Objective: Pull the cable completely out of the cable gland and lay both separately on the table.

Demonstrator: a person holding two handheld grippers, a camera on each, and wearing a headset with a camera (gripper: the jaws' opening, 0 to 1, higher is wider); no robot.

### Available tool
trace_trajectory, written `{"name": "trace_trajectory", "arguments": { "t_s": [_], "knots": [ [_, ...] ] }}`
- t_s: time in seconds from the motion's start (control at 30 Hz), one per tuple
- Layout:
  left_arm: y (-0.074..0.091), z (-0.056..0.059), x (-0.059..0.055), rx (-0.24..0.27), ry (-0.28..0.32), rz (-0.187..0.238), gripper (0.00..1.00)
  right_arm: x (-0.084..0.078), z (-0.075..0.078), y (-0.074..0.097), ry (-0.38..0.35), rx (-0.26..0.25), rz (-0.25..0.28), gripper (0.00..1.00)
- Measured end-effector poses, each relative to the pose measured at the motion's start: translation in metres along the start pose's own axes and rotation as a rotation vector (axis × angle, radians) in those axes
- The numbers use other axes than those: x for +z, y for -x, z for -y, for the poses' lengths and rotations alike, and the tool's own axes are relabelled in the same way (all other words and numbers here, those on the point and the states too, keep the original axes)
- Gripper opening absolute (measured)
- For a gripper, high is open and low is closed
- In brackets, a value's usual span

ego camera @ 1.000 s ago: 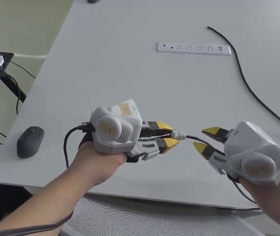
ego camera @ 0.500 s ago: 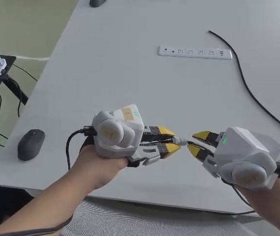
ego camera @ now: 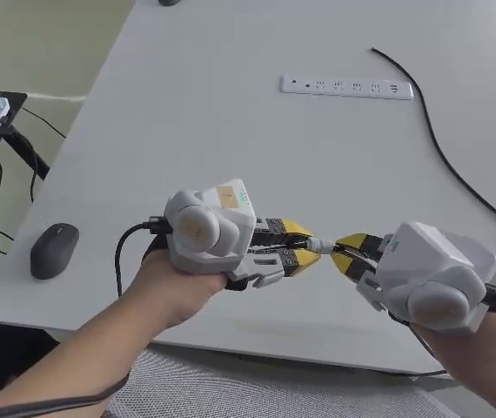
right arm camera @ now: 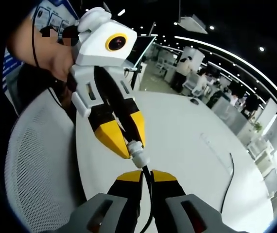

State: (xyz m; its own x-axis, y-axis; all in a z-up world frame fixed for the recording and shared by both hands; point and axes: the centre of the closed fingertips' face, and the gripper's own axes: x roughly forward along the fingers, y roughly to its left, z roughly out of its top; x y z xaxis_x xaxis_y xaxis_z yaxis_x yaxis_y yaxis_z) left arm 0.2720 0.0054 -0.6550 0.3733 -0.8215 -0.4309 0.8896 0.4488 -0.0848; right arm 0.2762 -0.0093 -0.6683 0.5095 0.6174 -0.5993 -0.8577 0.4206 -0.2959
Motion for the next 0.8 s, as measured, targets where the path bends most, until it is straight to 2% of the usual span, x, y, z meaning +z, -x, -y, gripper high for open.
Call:
{"name": "trace_trajectory", "arguments": {
  "t_s": [0.07,0.33,0.8],
  "knots": [
    [0.000,0.000,0.000,-0.002,-0.012,0.000,0.15,-0.003,0.002,0.000,-0.027,-0.007,-0.002,0.01],
    [0.001,-0.004,0.003,0.003,0.002,0.010,0.15,-0.013,0.014,0.002,-0.133,-0.036,-0.008,0.01],
    [-0.003,-0.007,0.004,0.001,0.011,0.011,0.15,-0.042,0.027,0.006,-0.344,-0.064,-0.022,0.01]
  ]
}}
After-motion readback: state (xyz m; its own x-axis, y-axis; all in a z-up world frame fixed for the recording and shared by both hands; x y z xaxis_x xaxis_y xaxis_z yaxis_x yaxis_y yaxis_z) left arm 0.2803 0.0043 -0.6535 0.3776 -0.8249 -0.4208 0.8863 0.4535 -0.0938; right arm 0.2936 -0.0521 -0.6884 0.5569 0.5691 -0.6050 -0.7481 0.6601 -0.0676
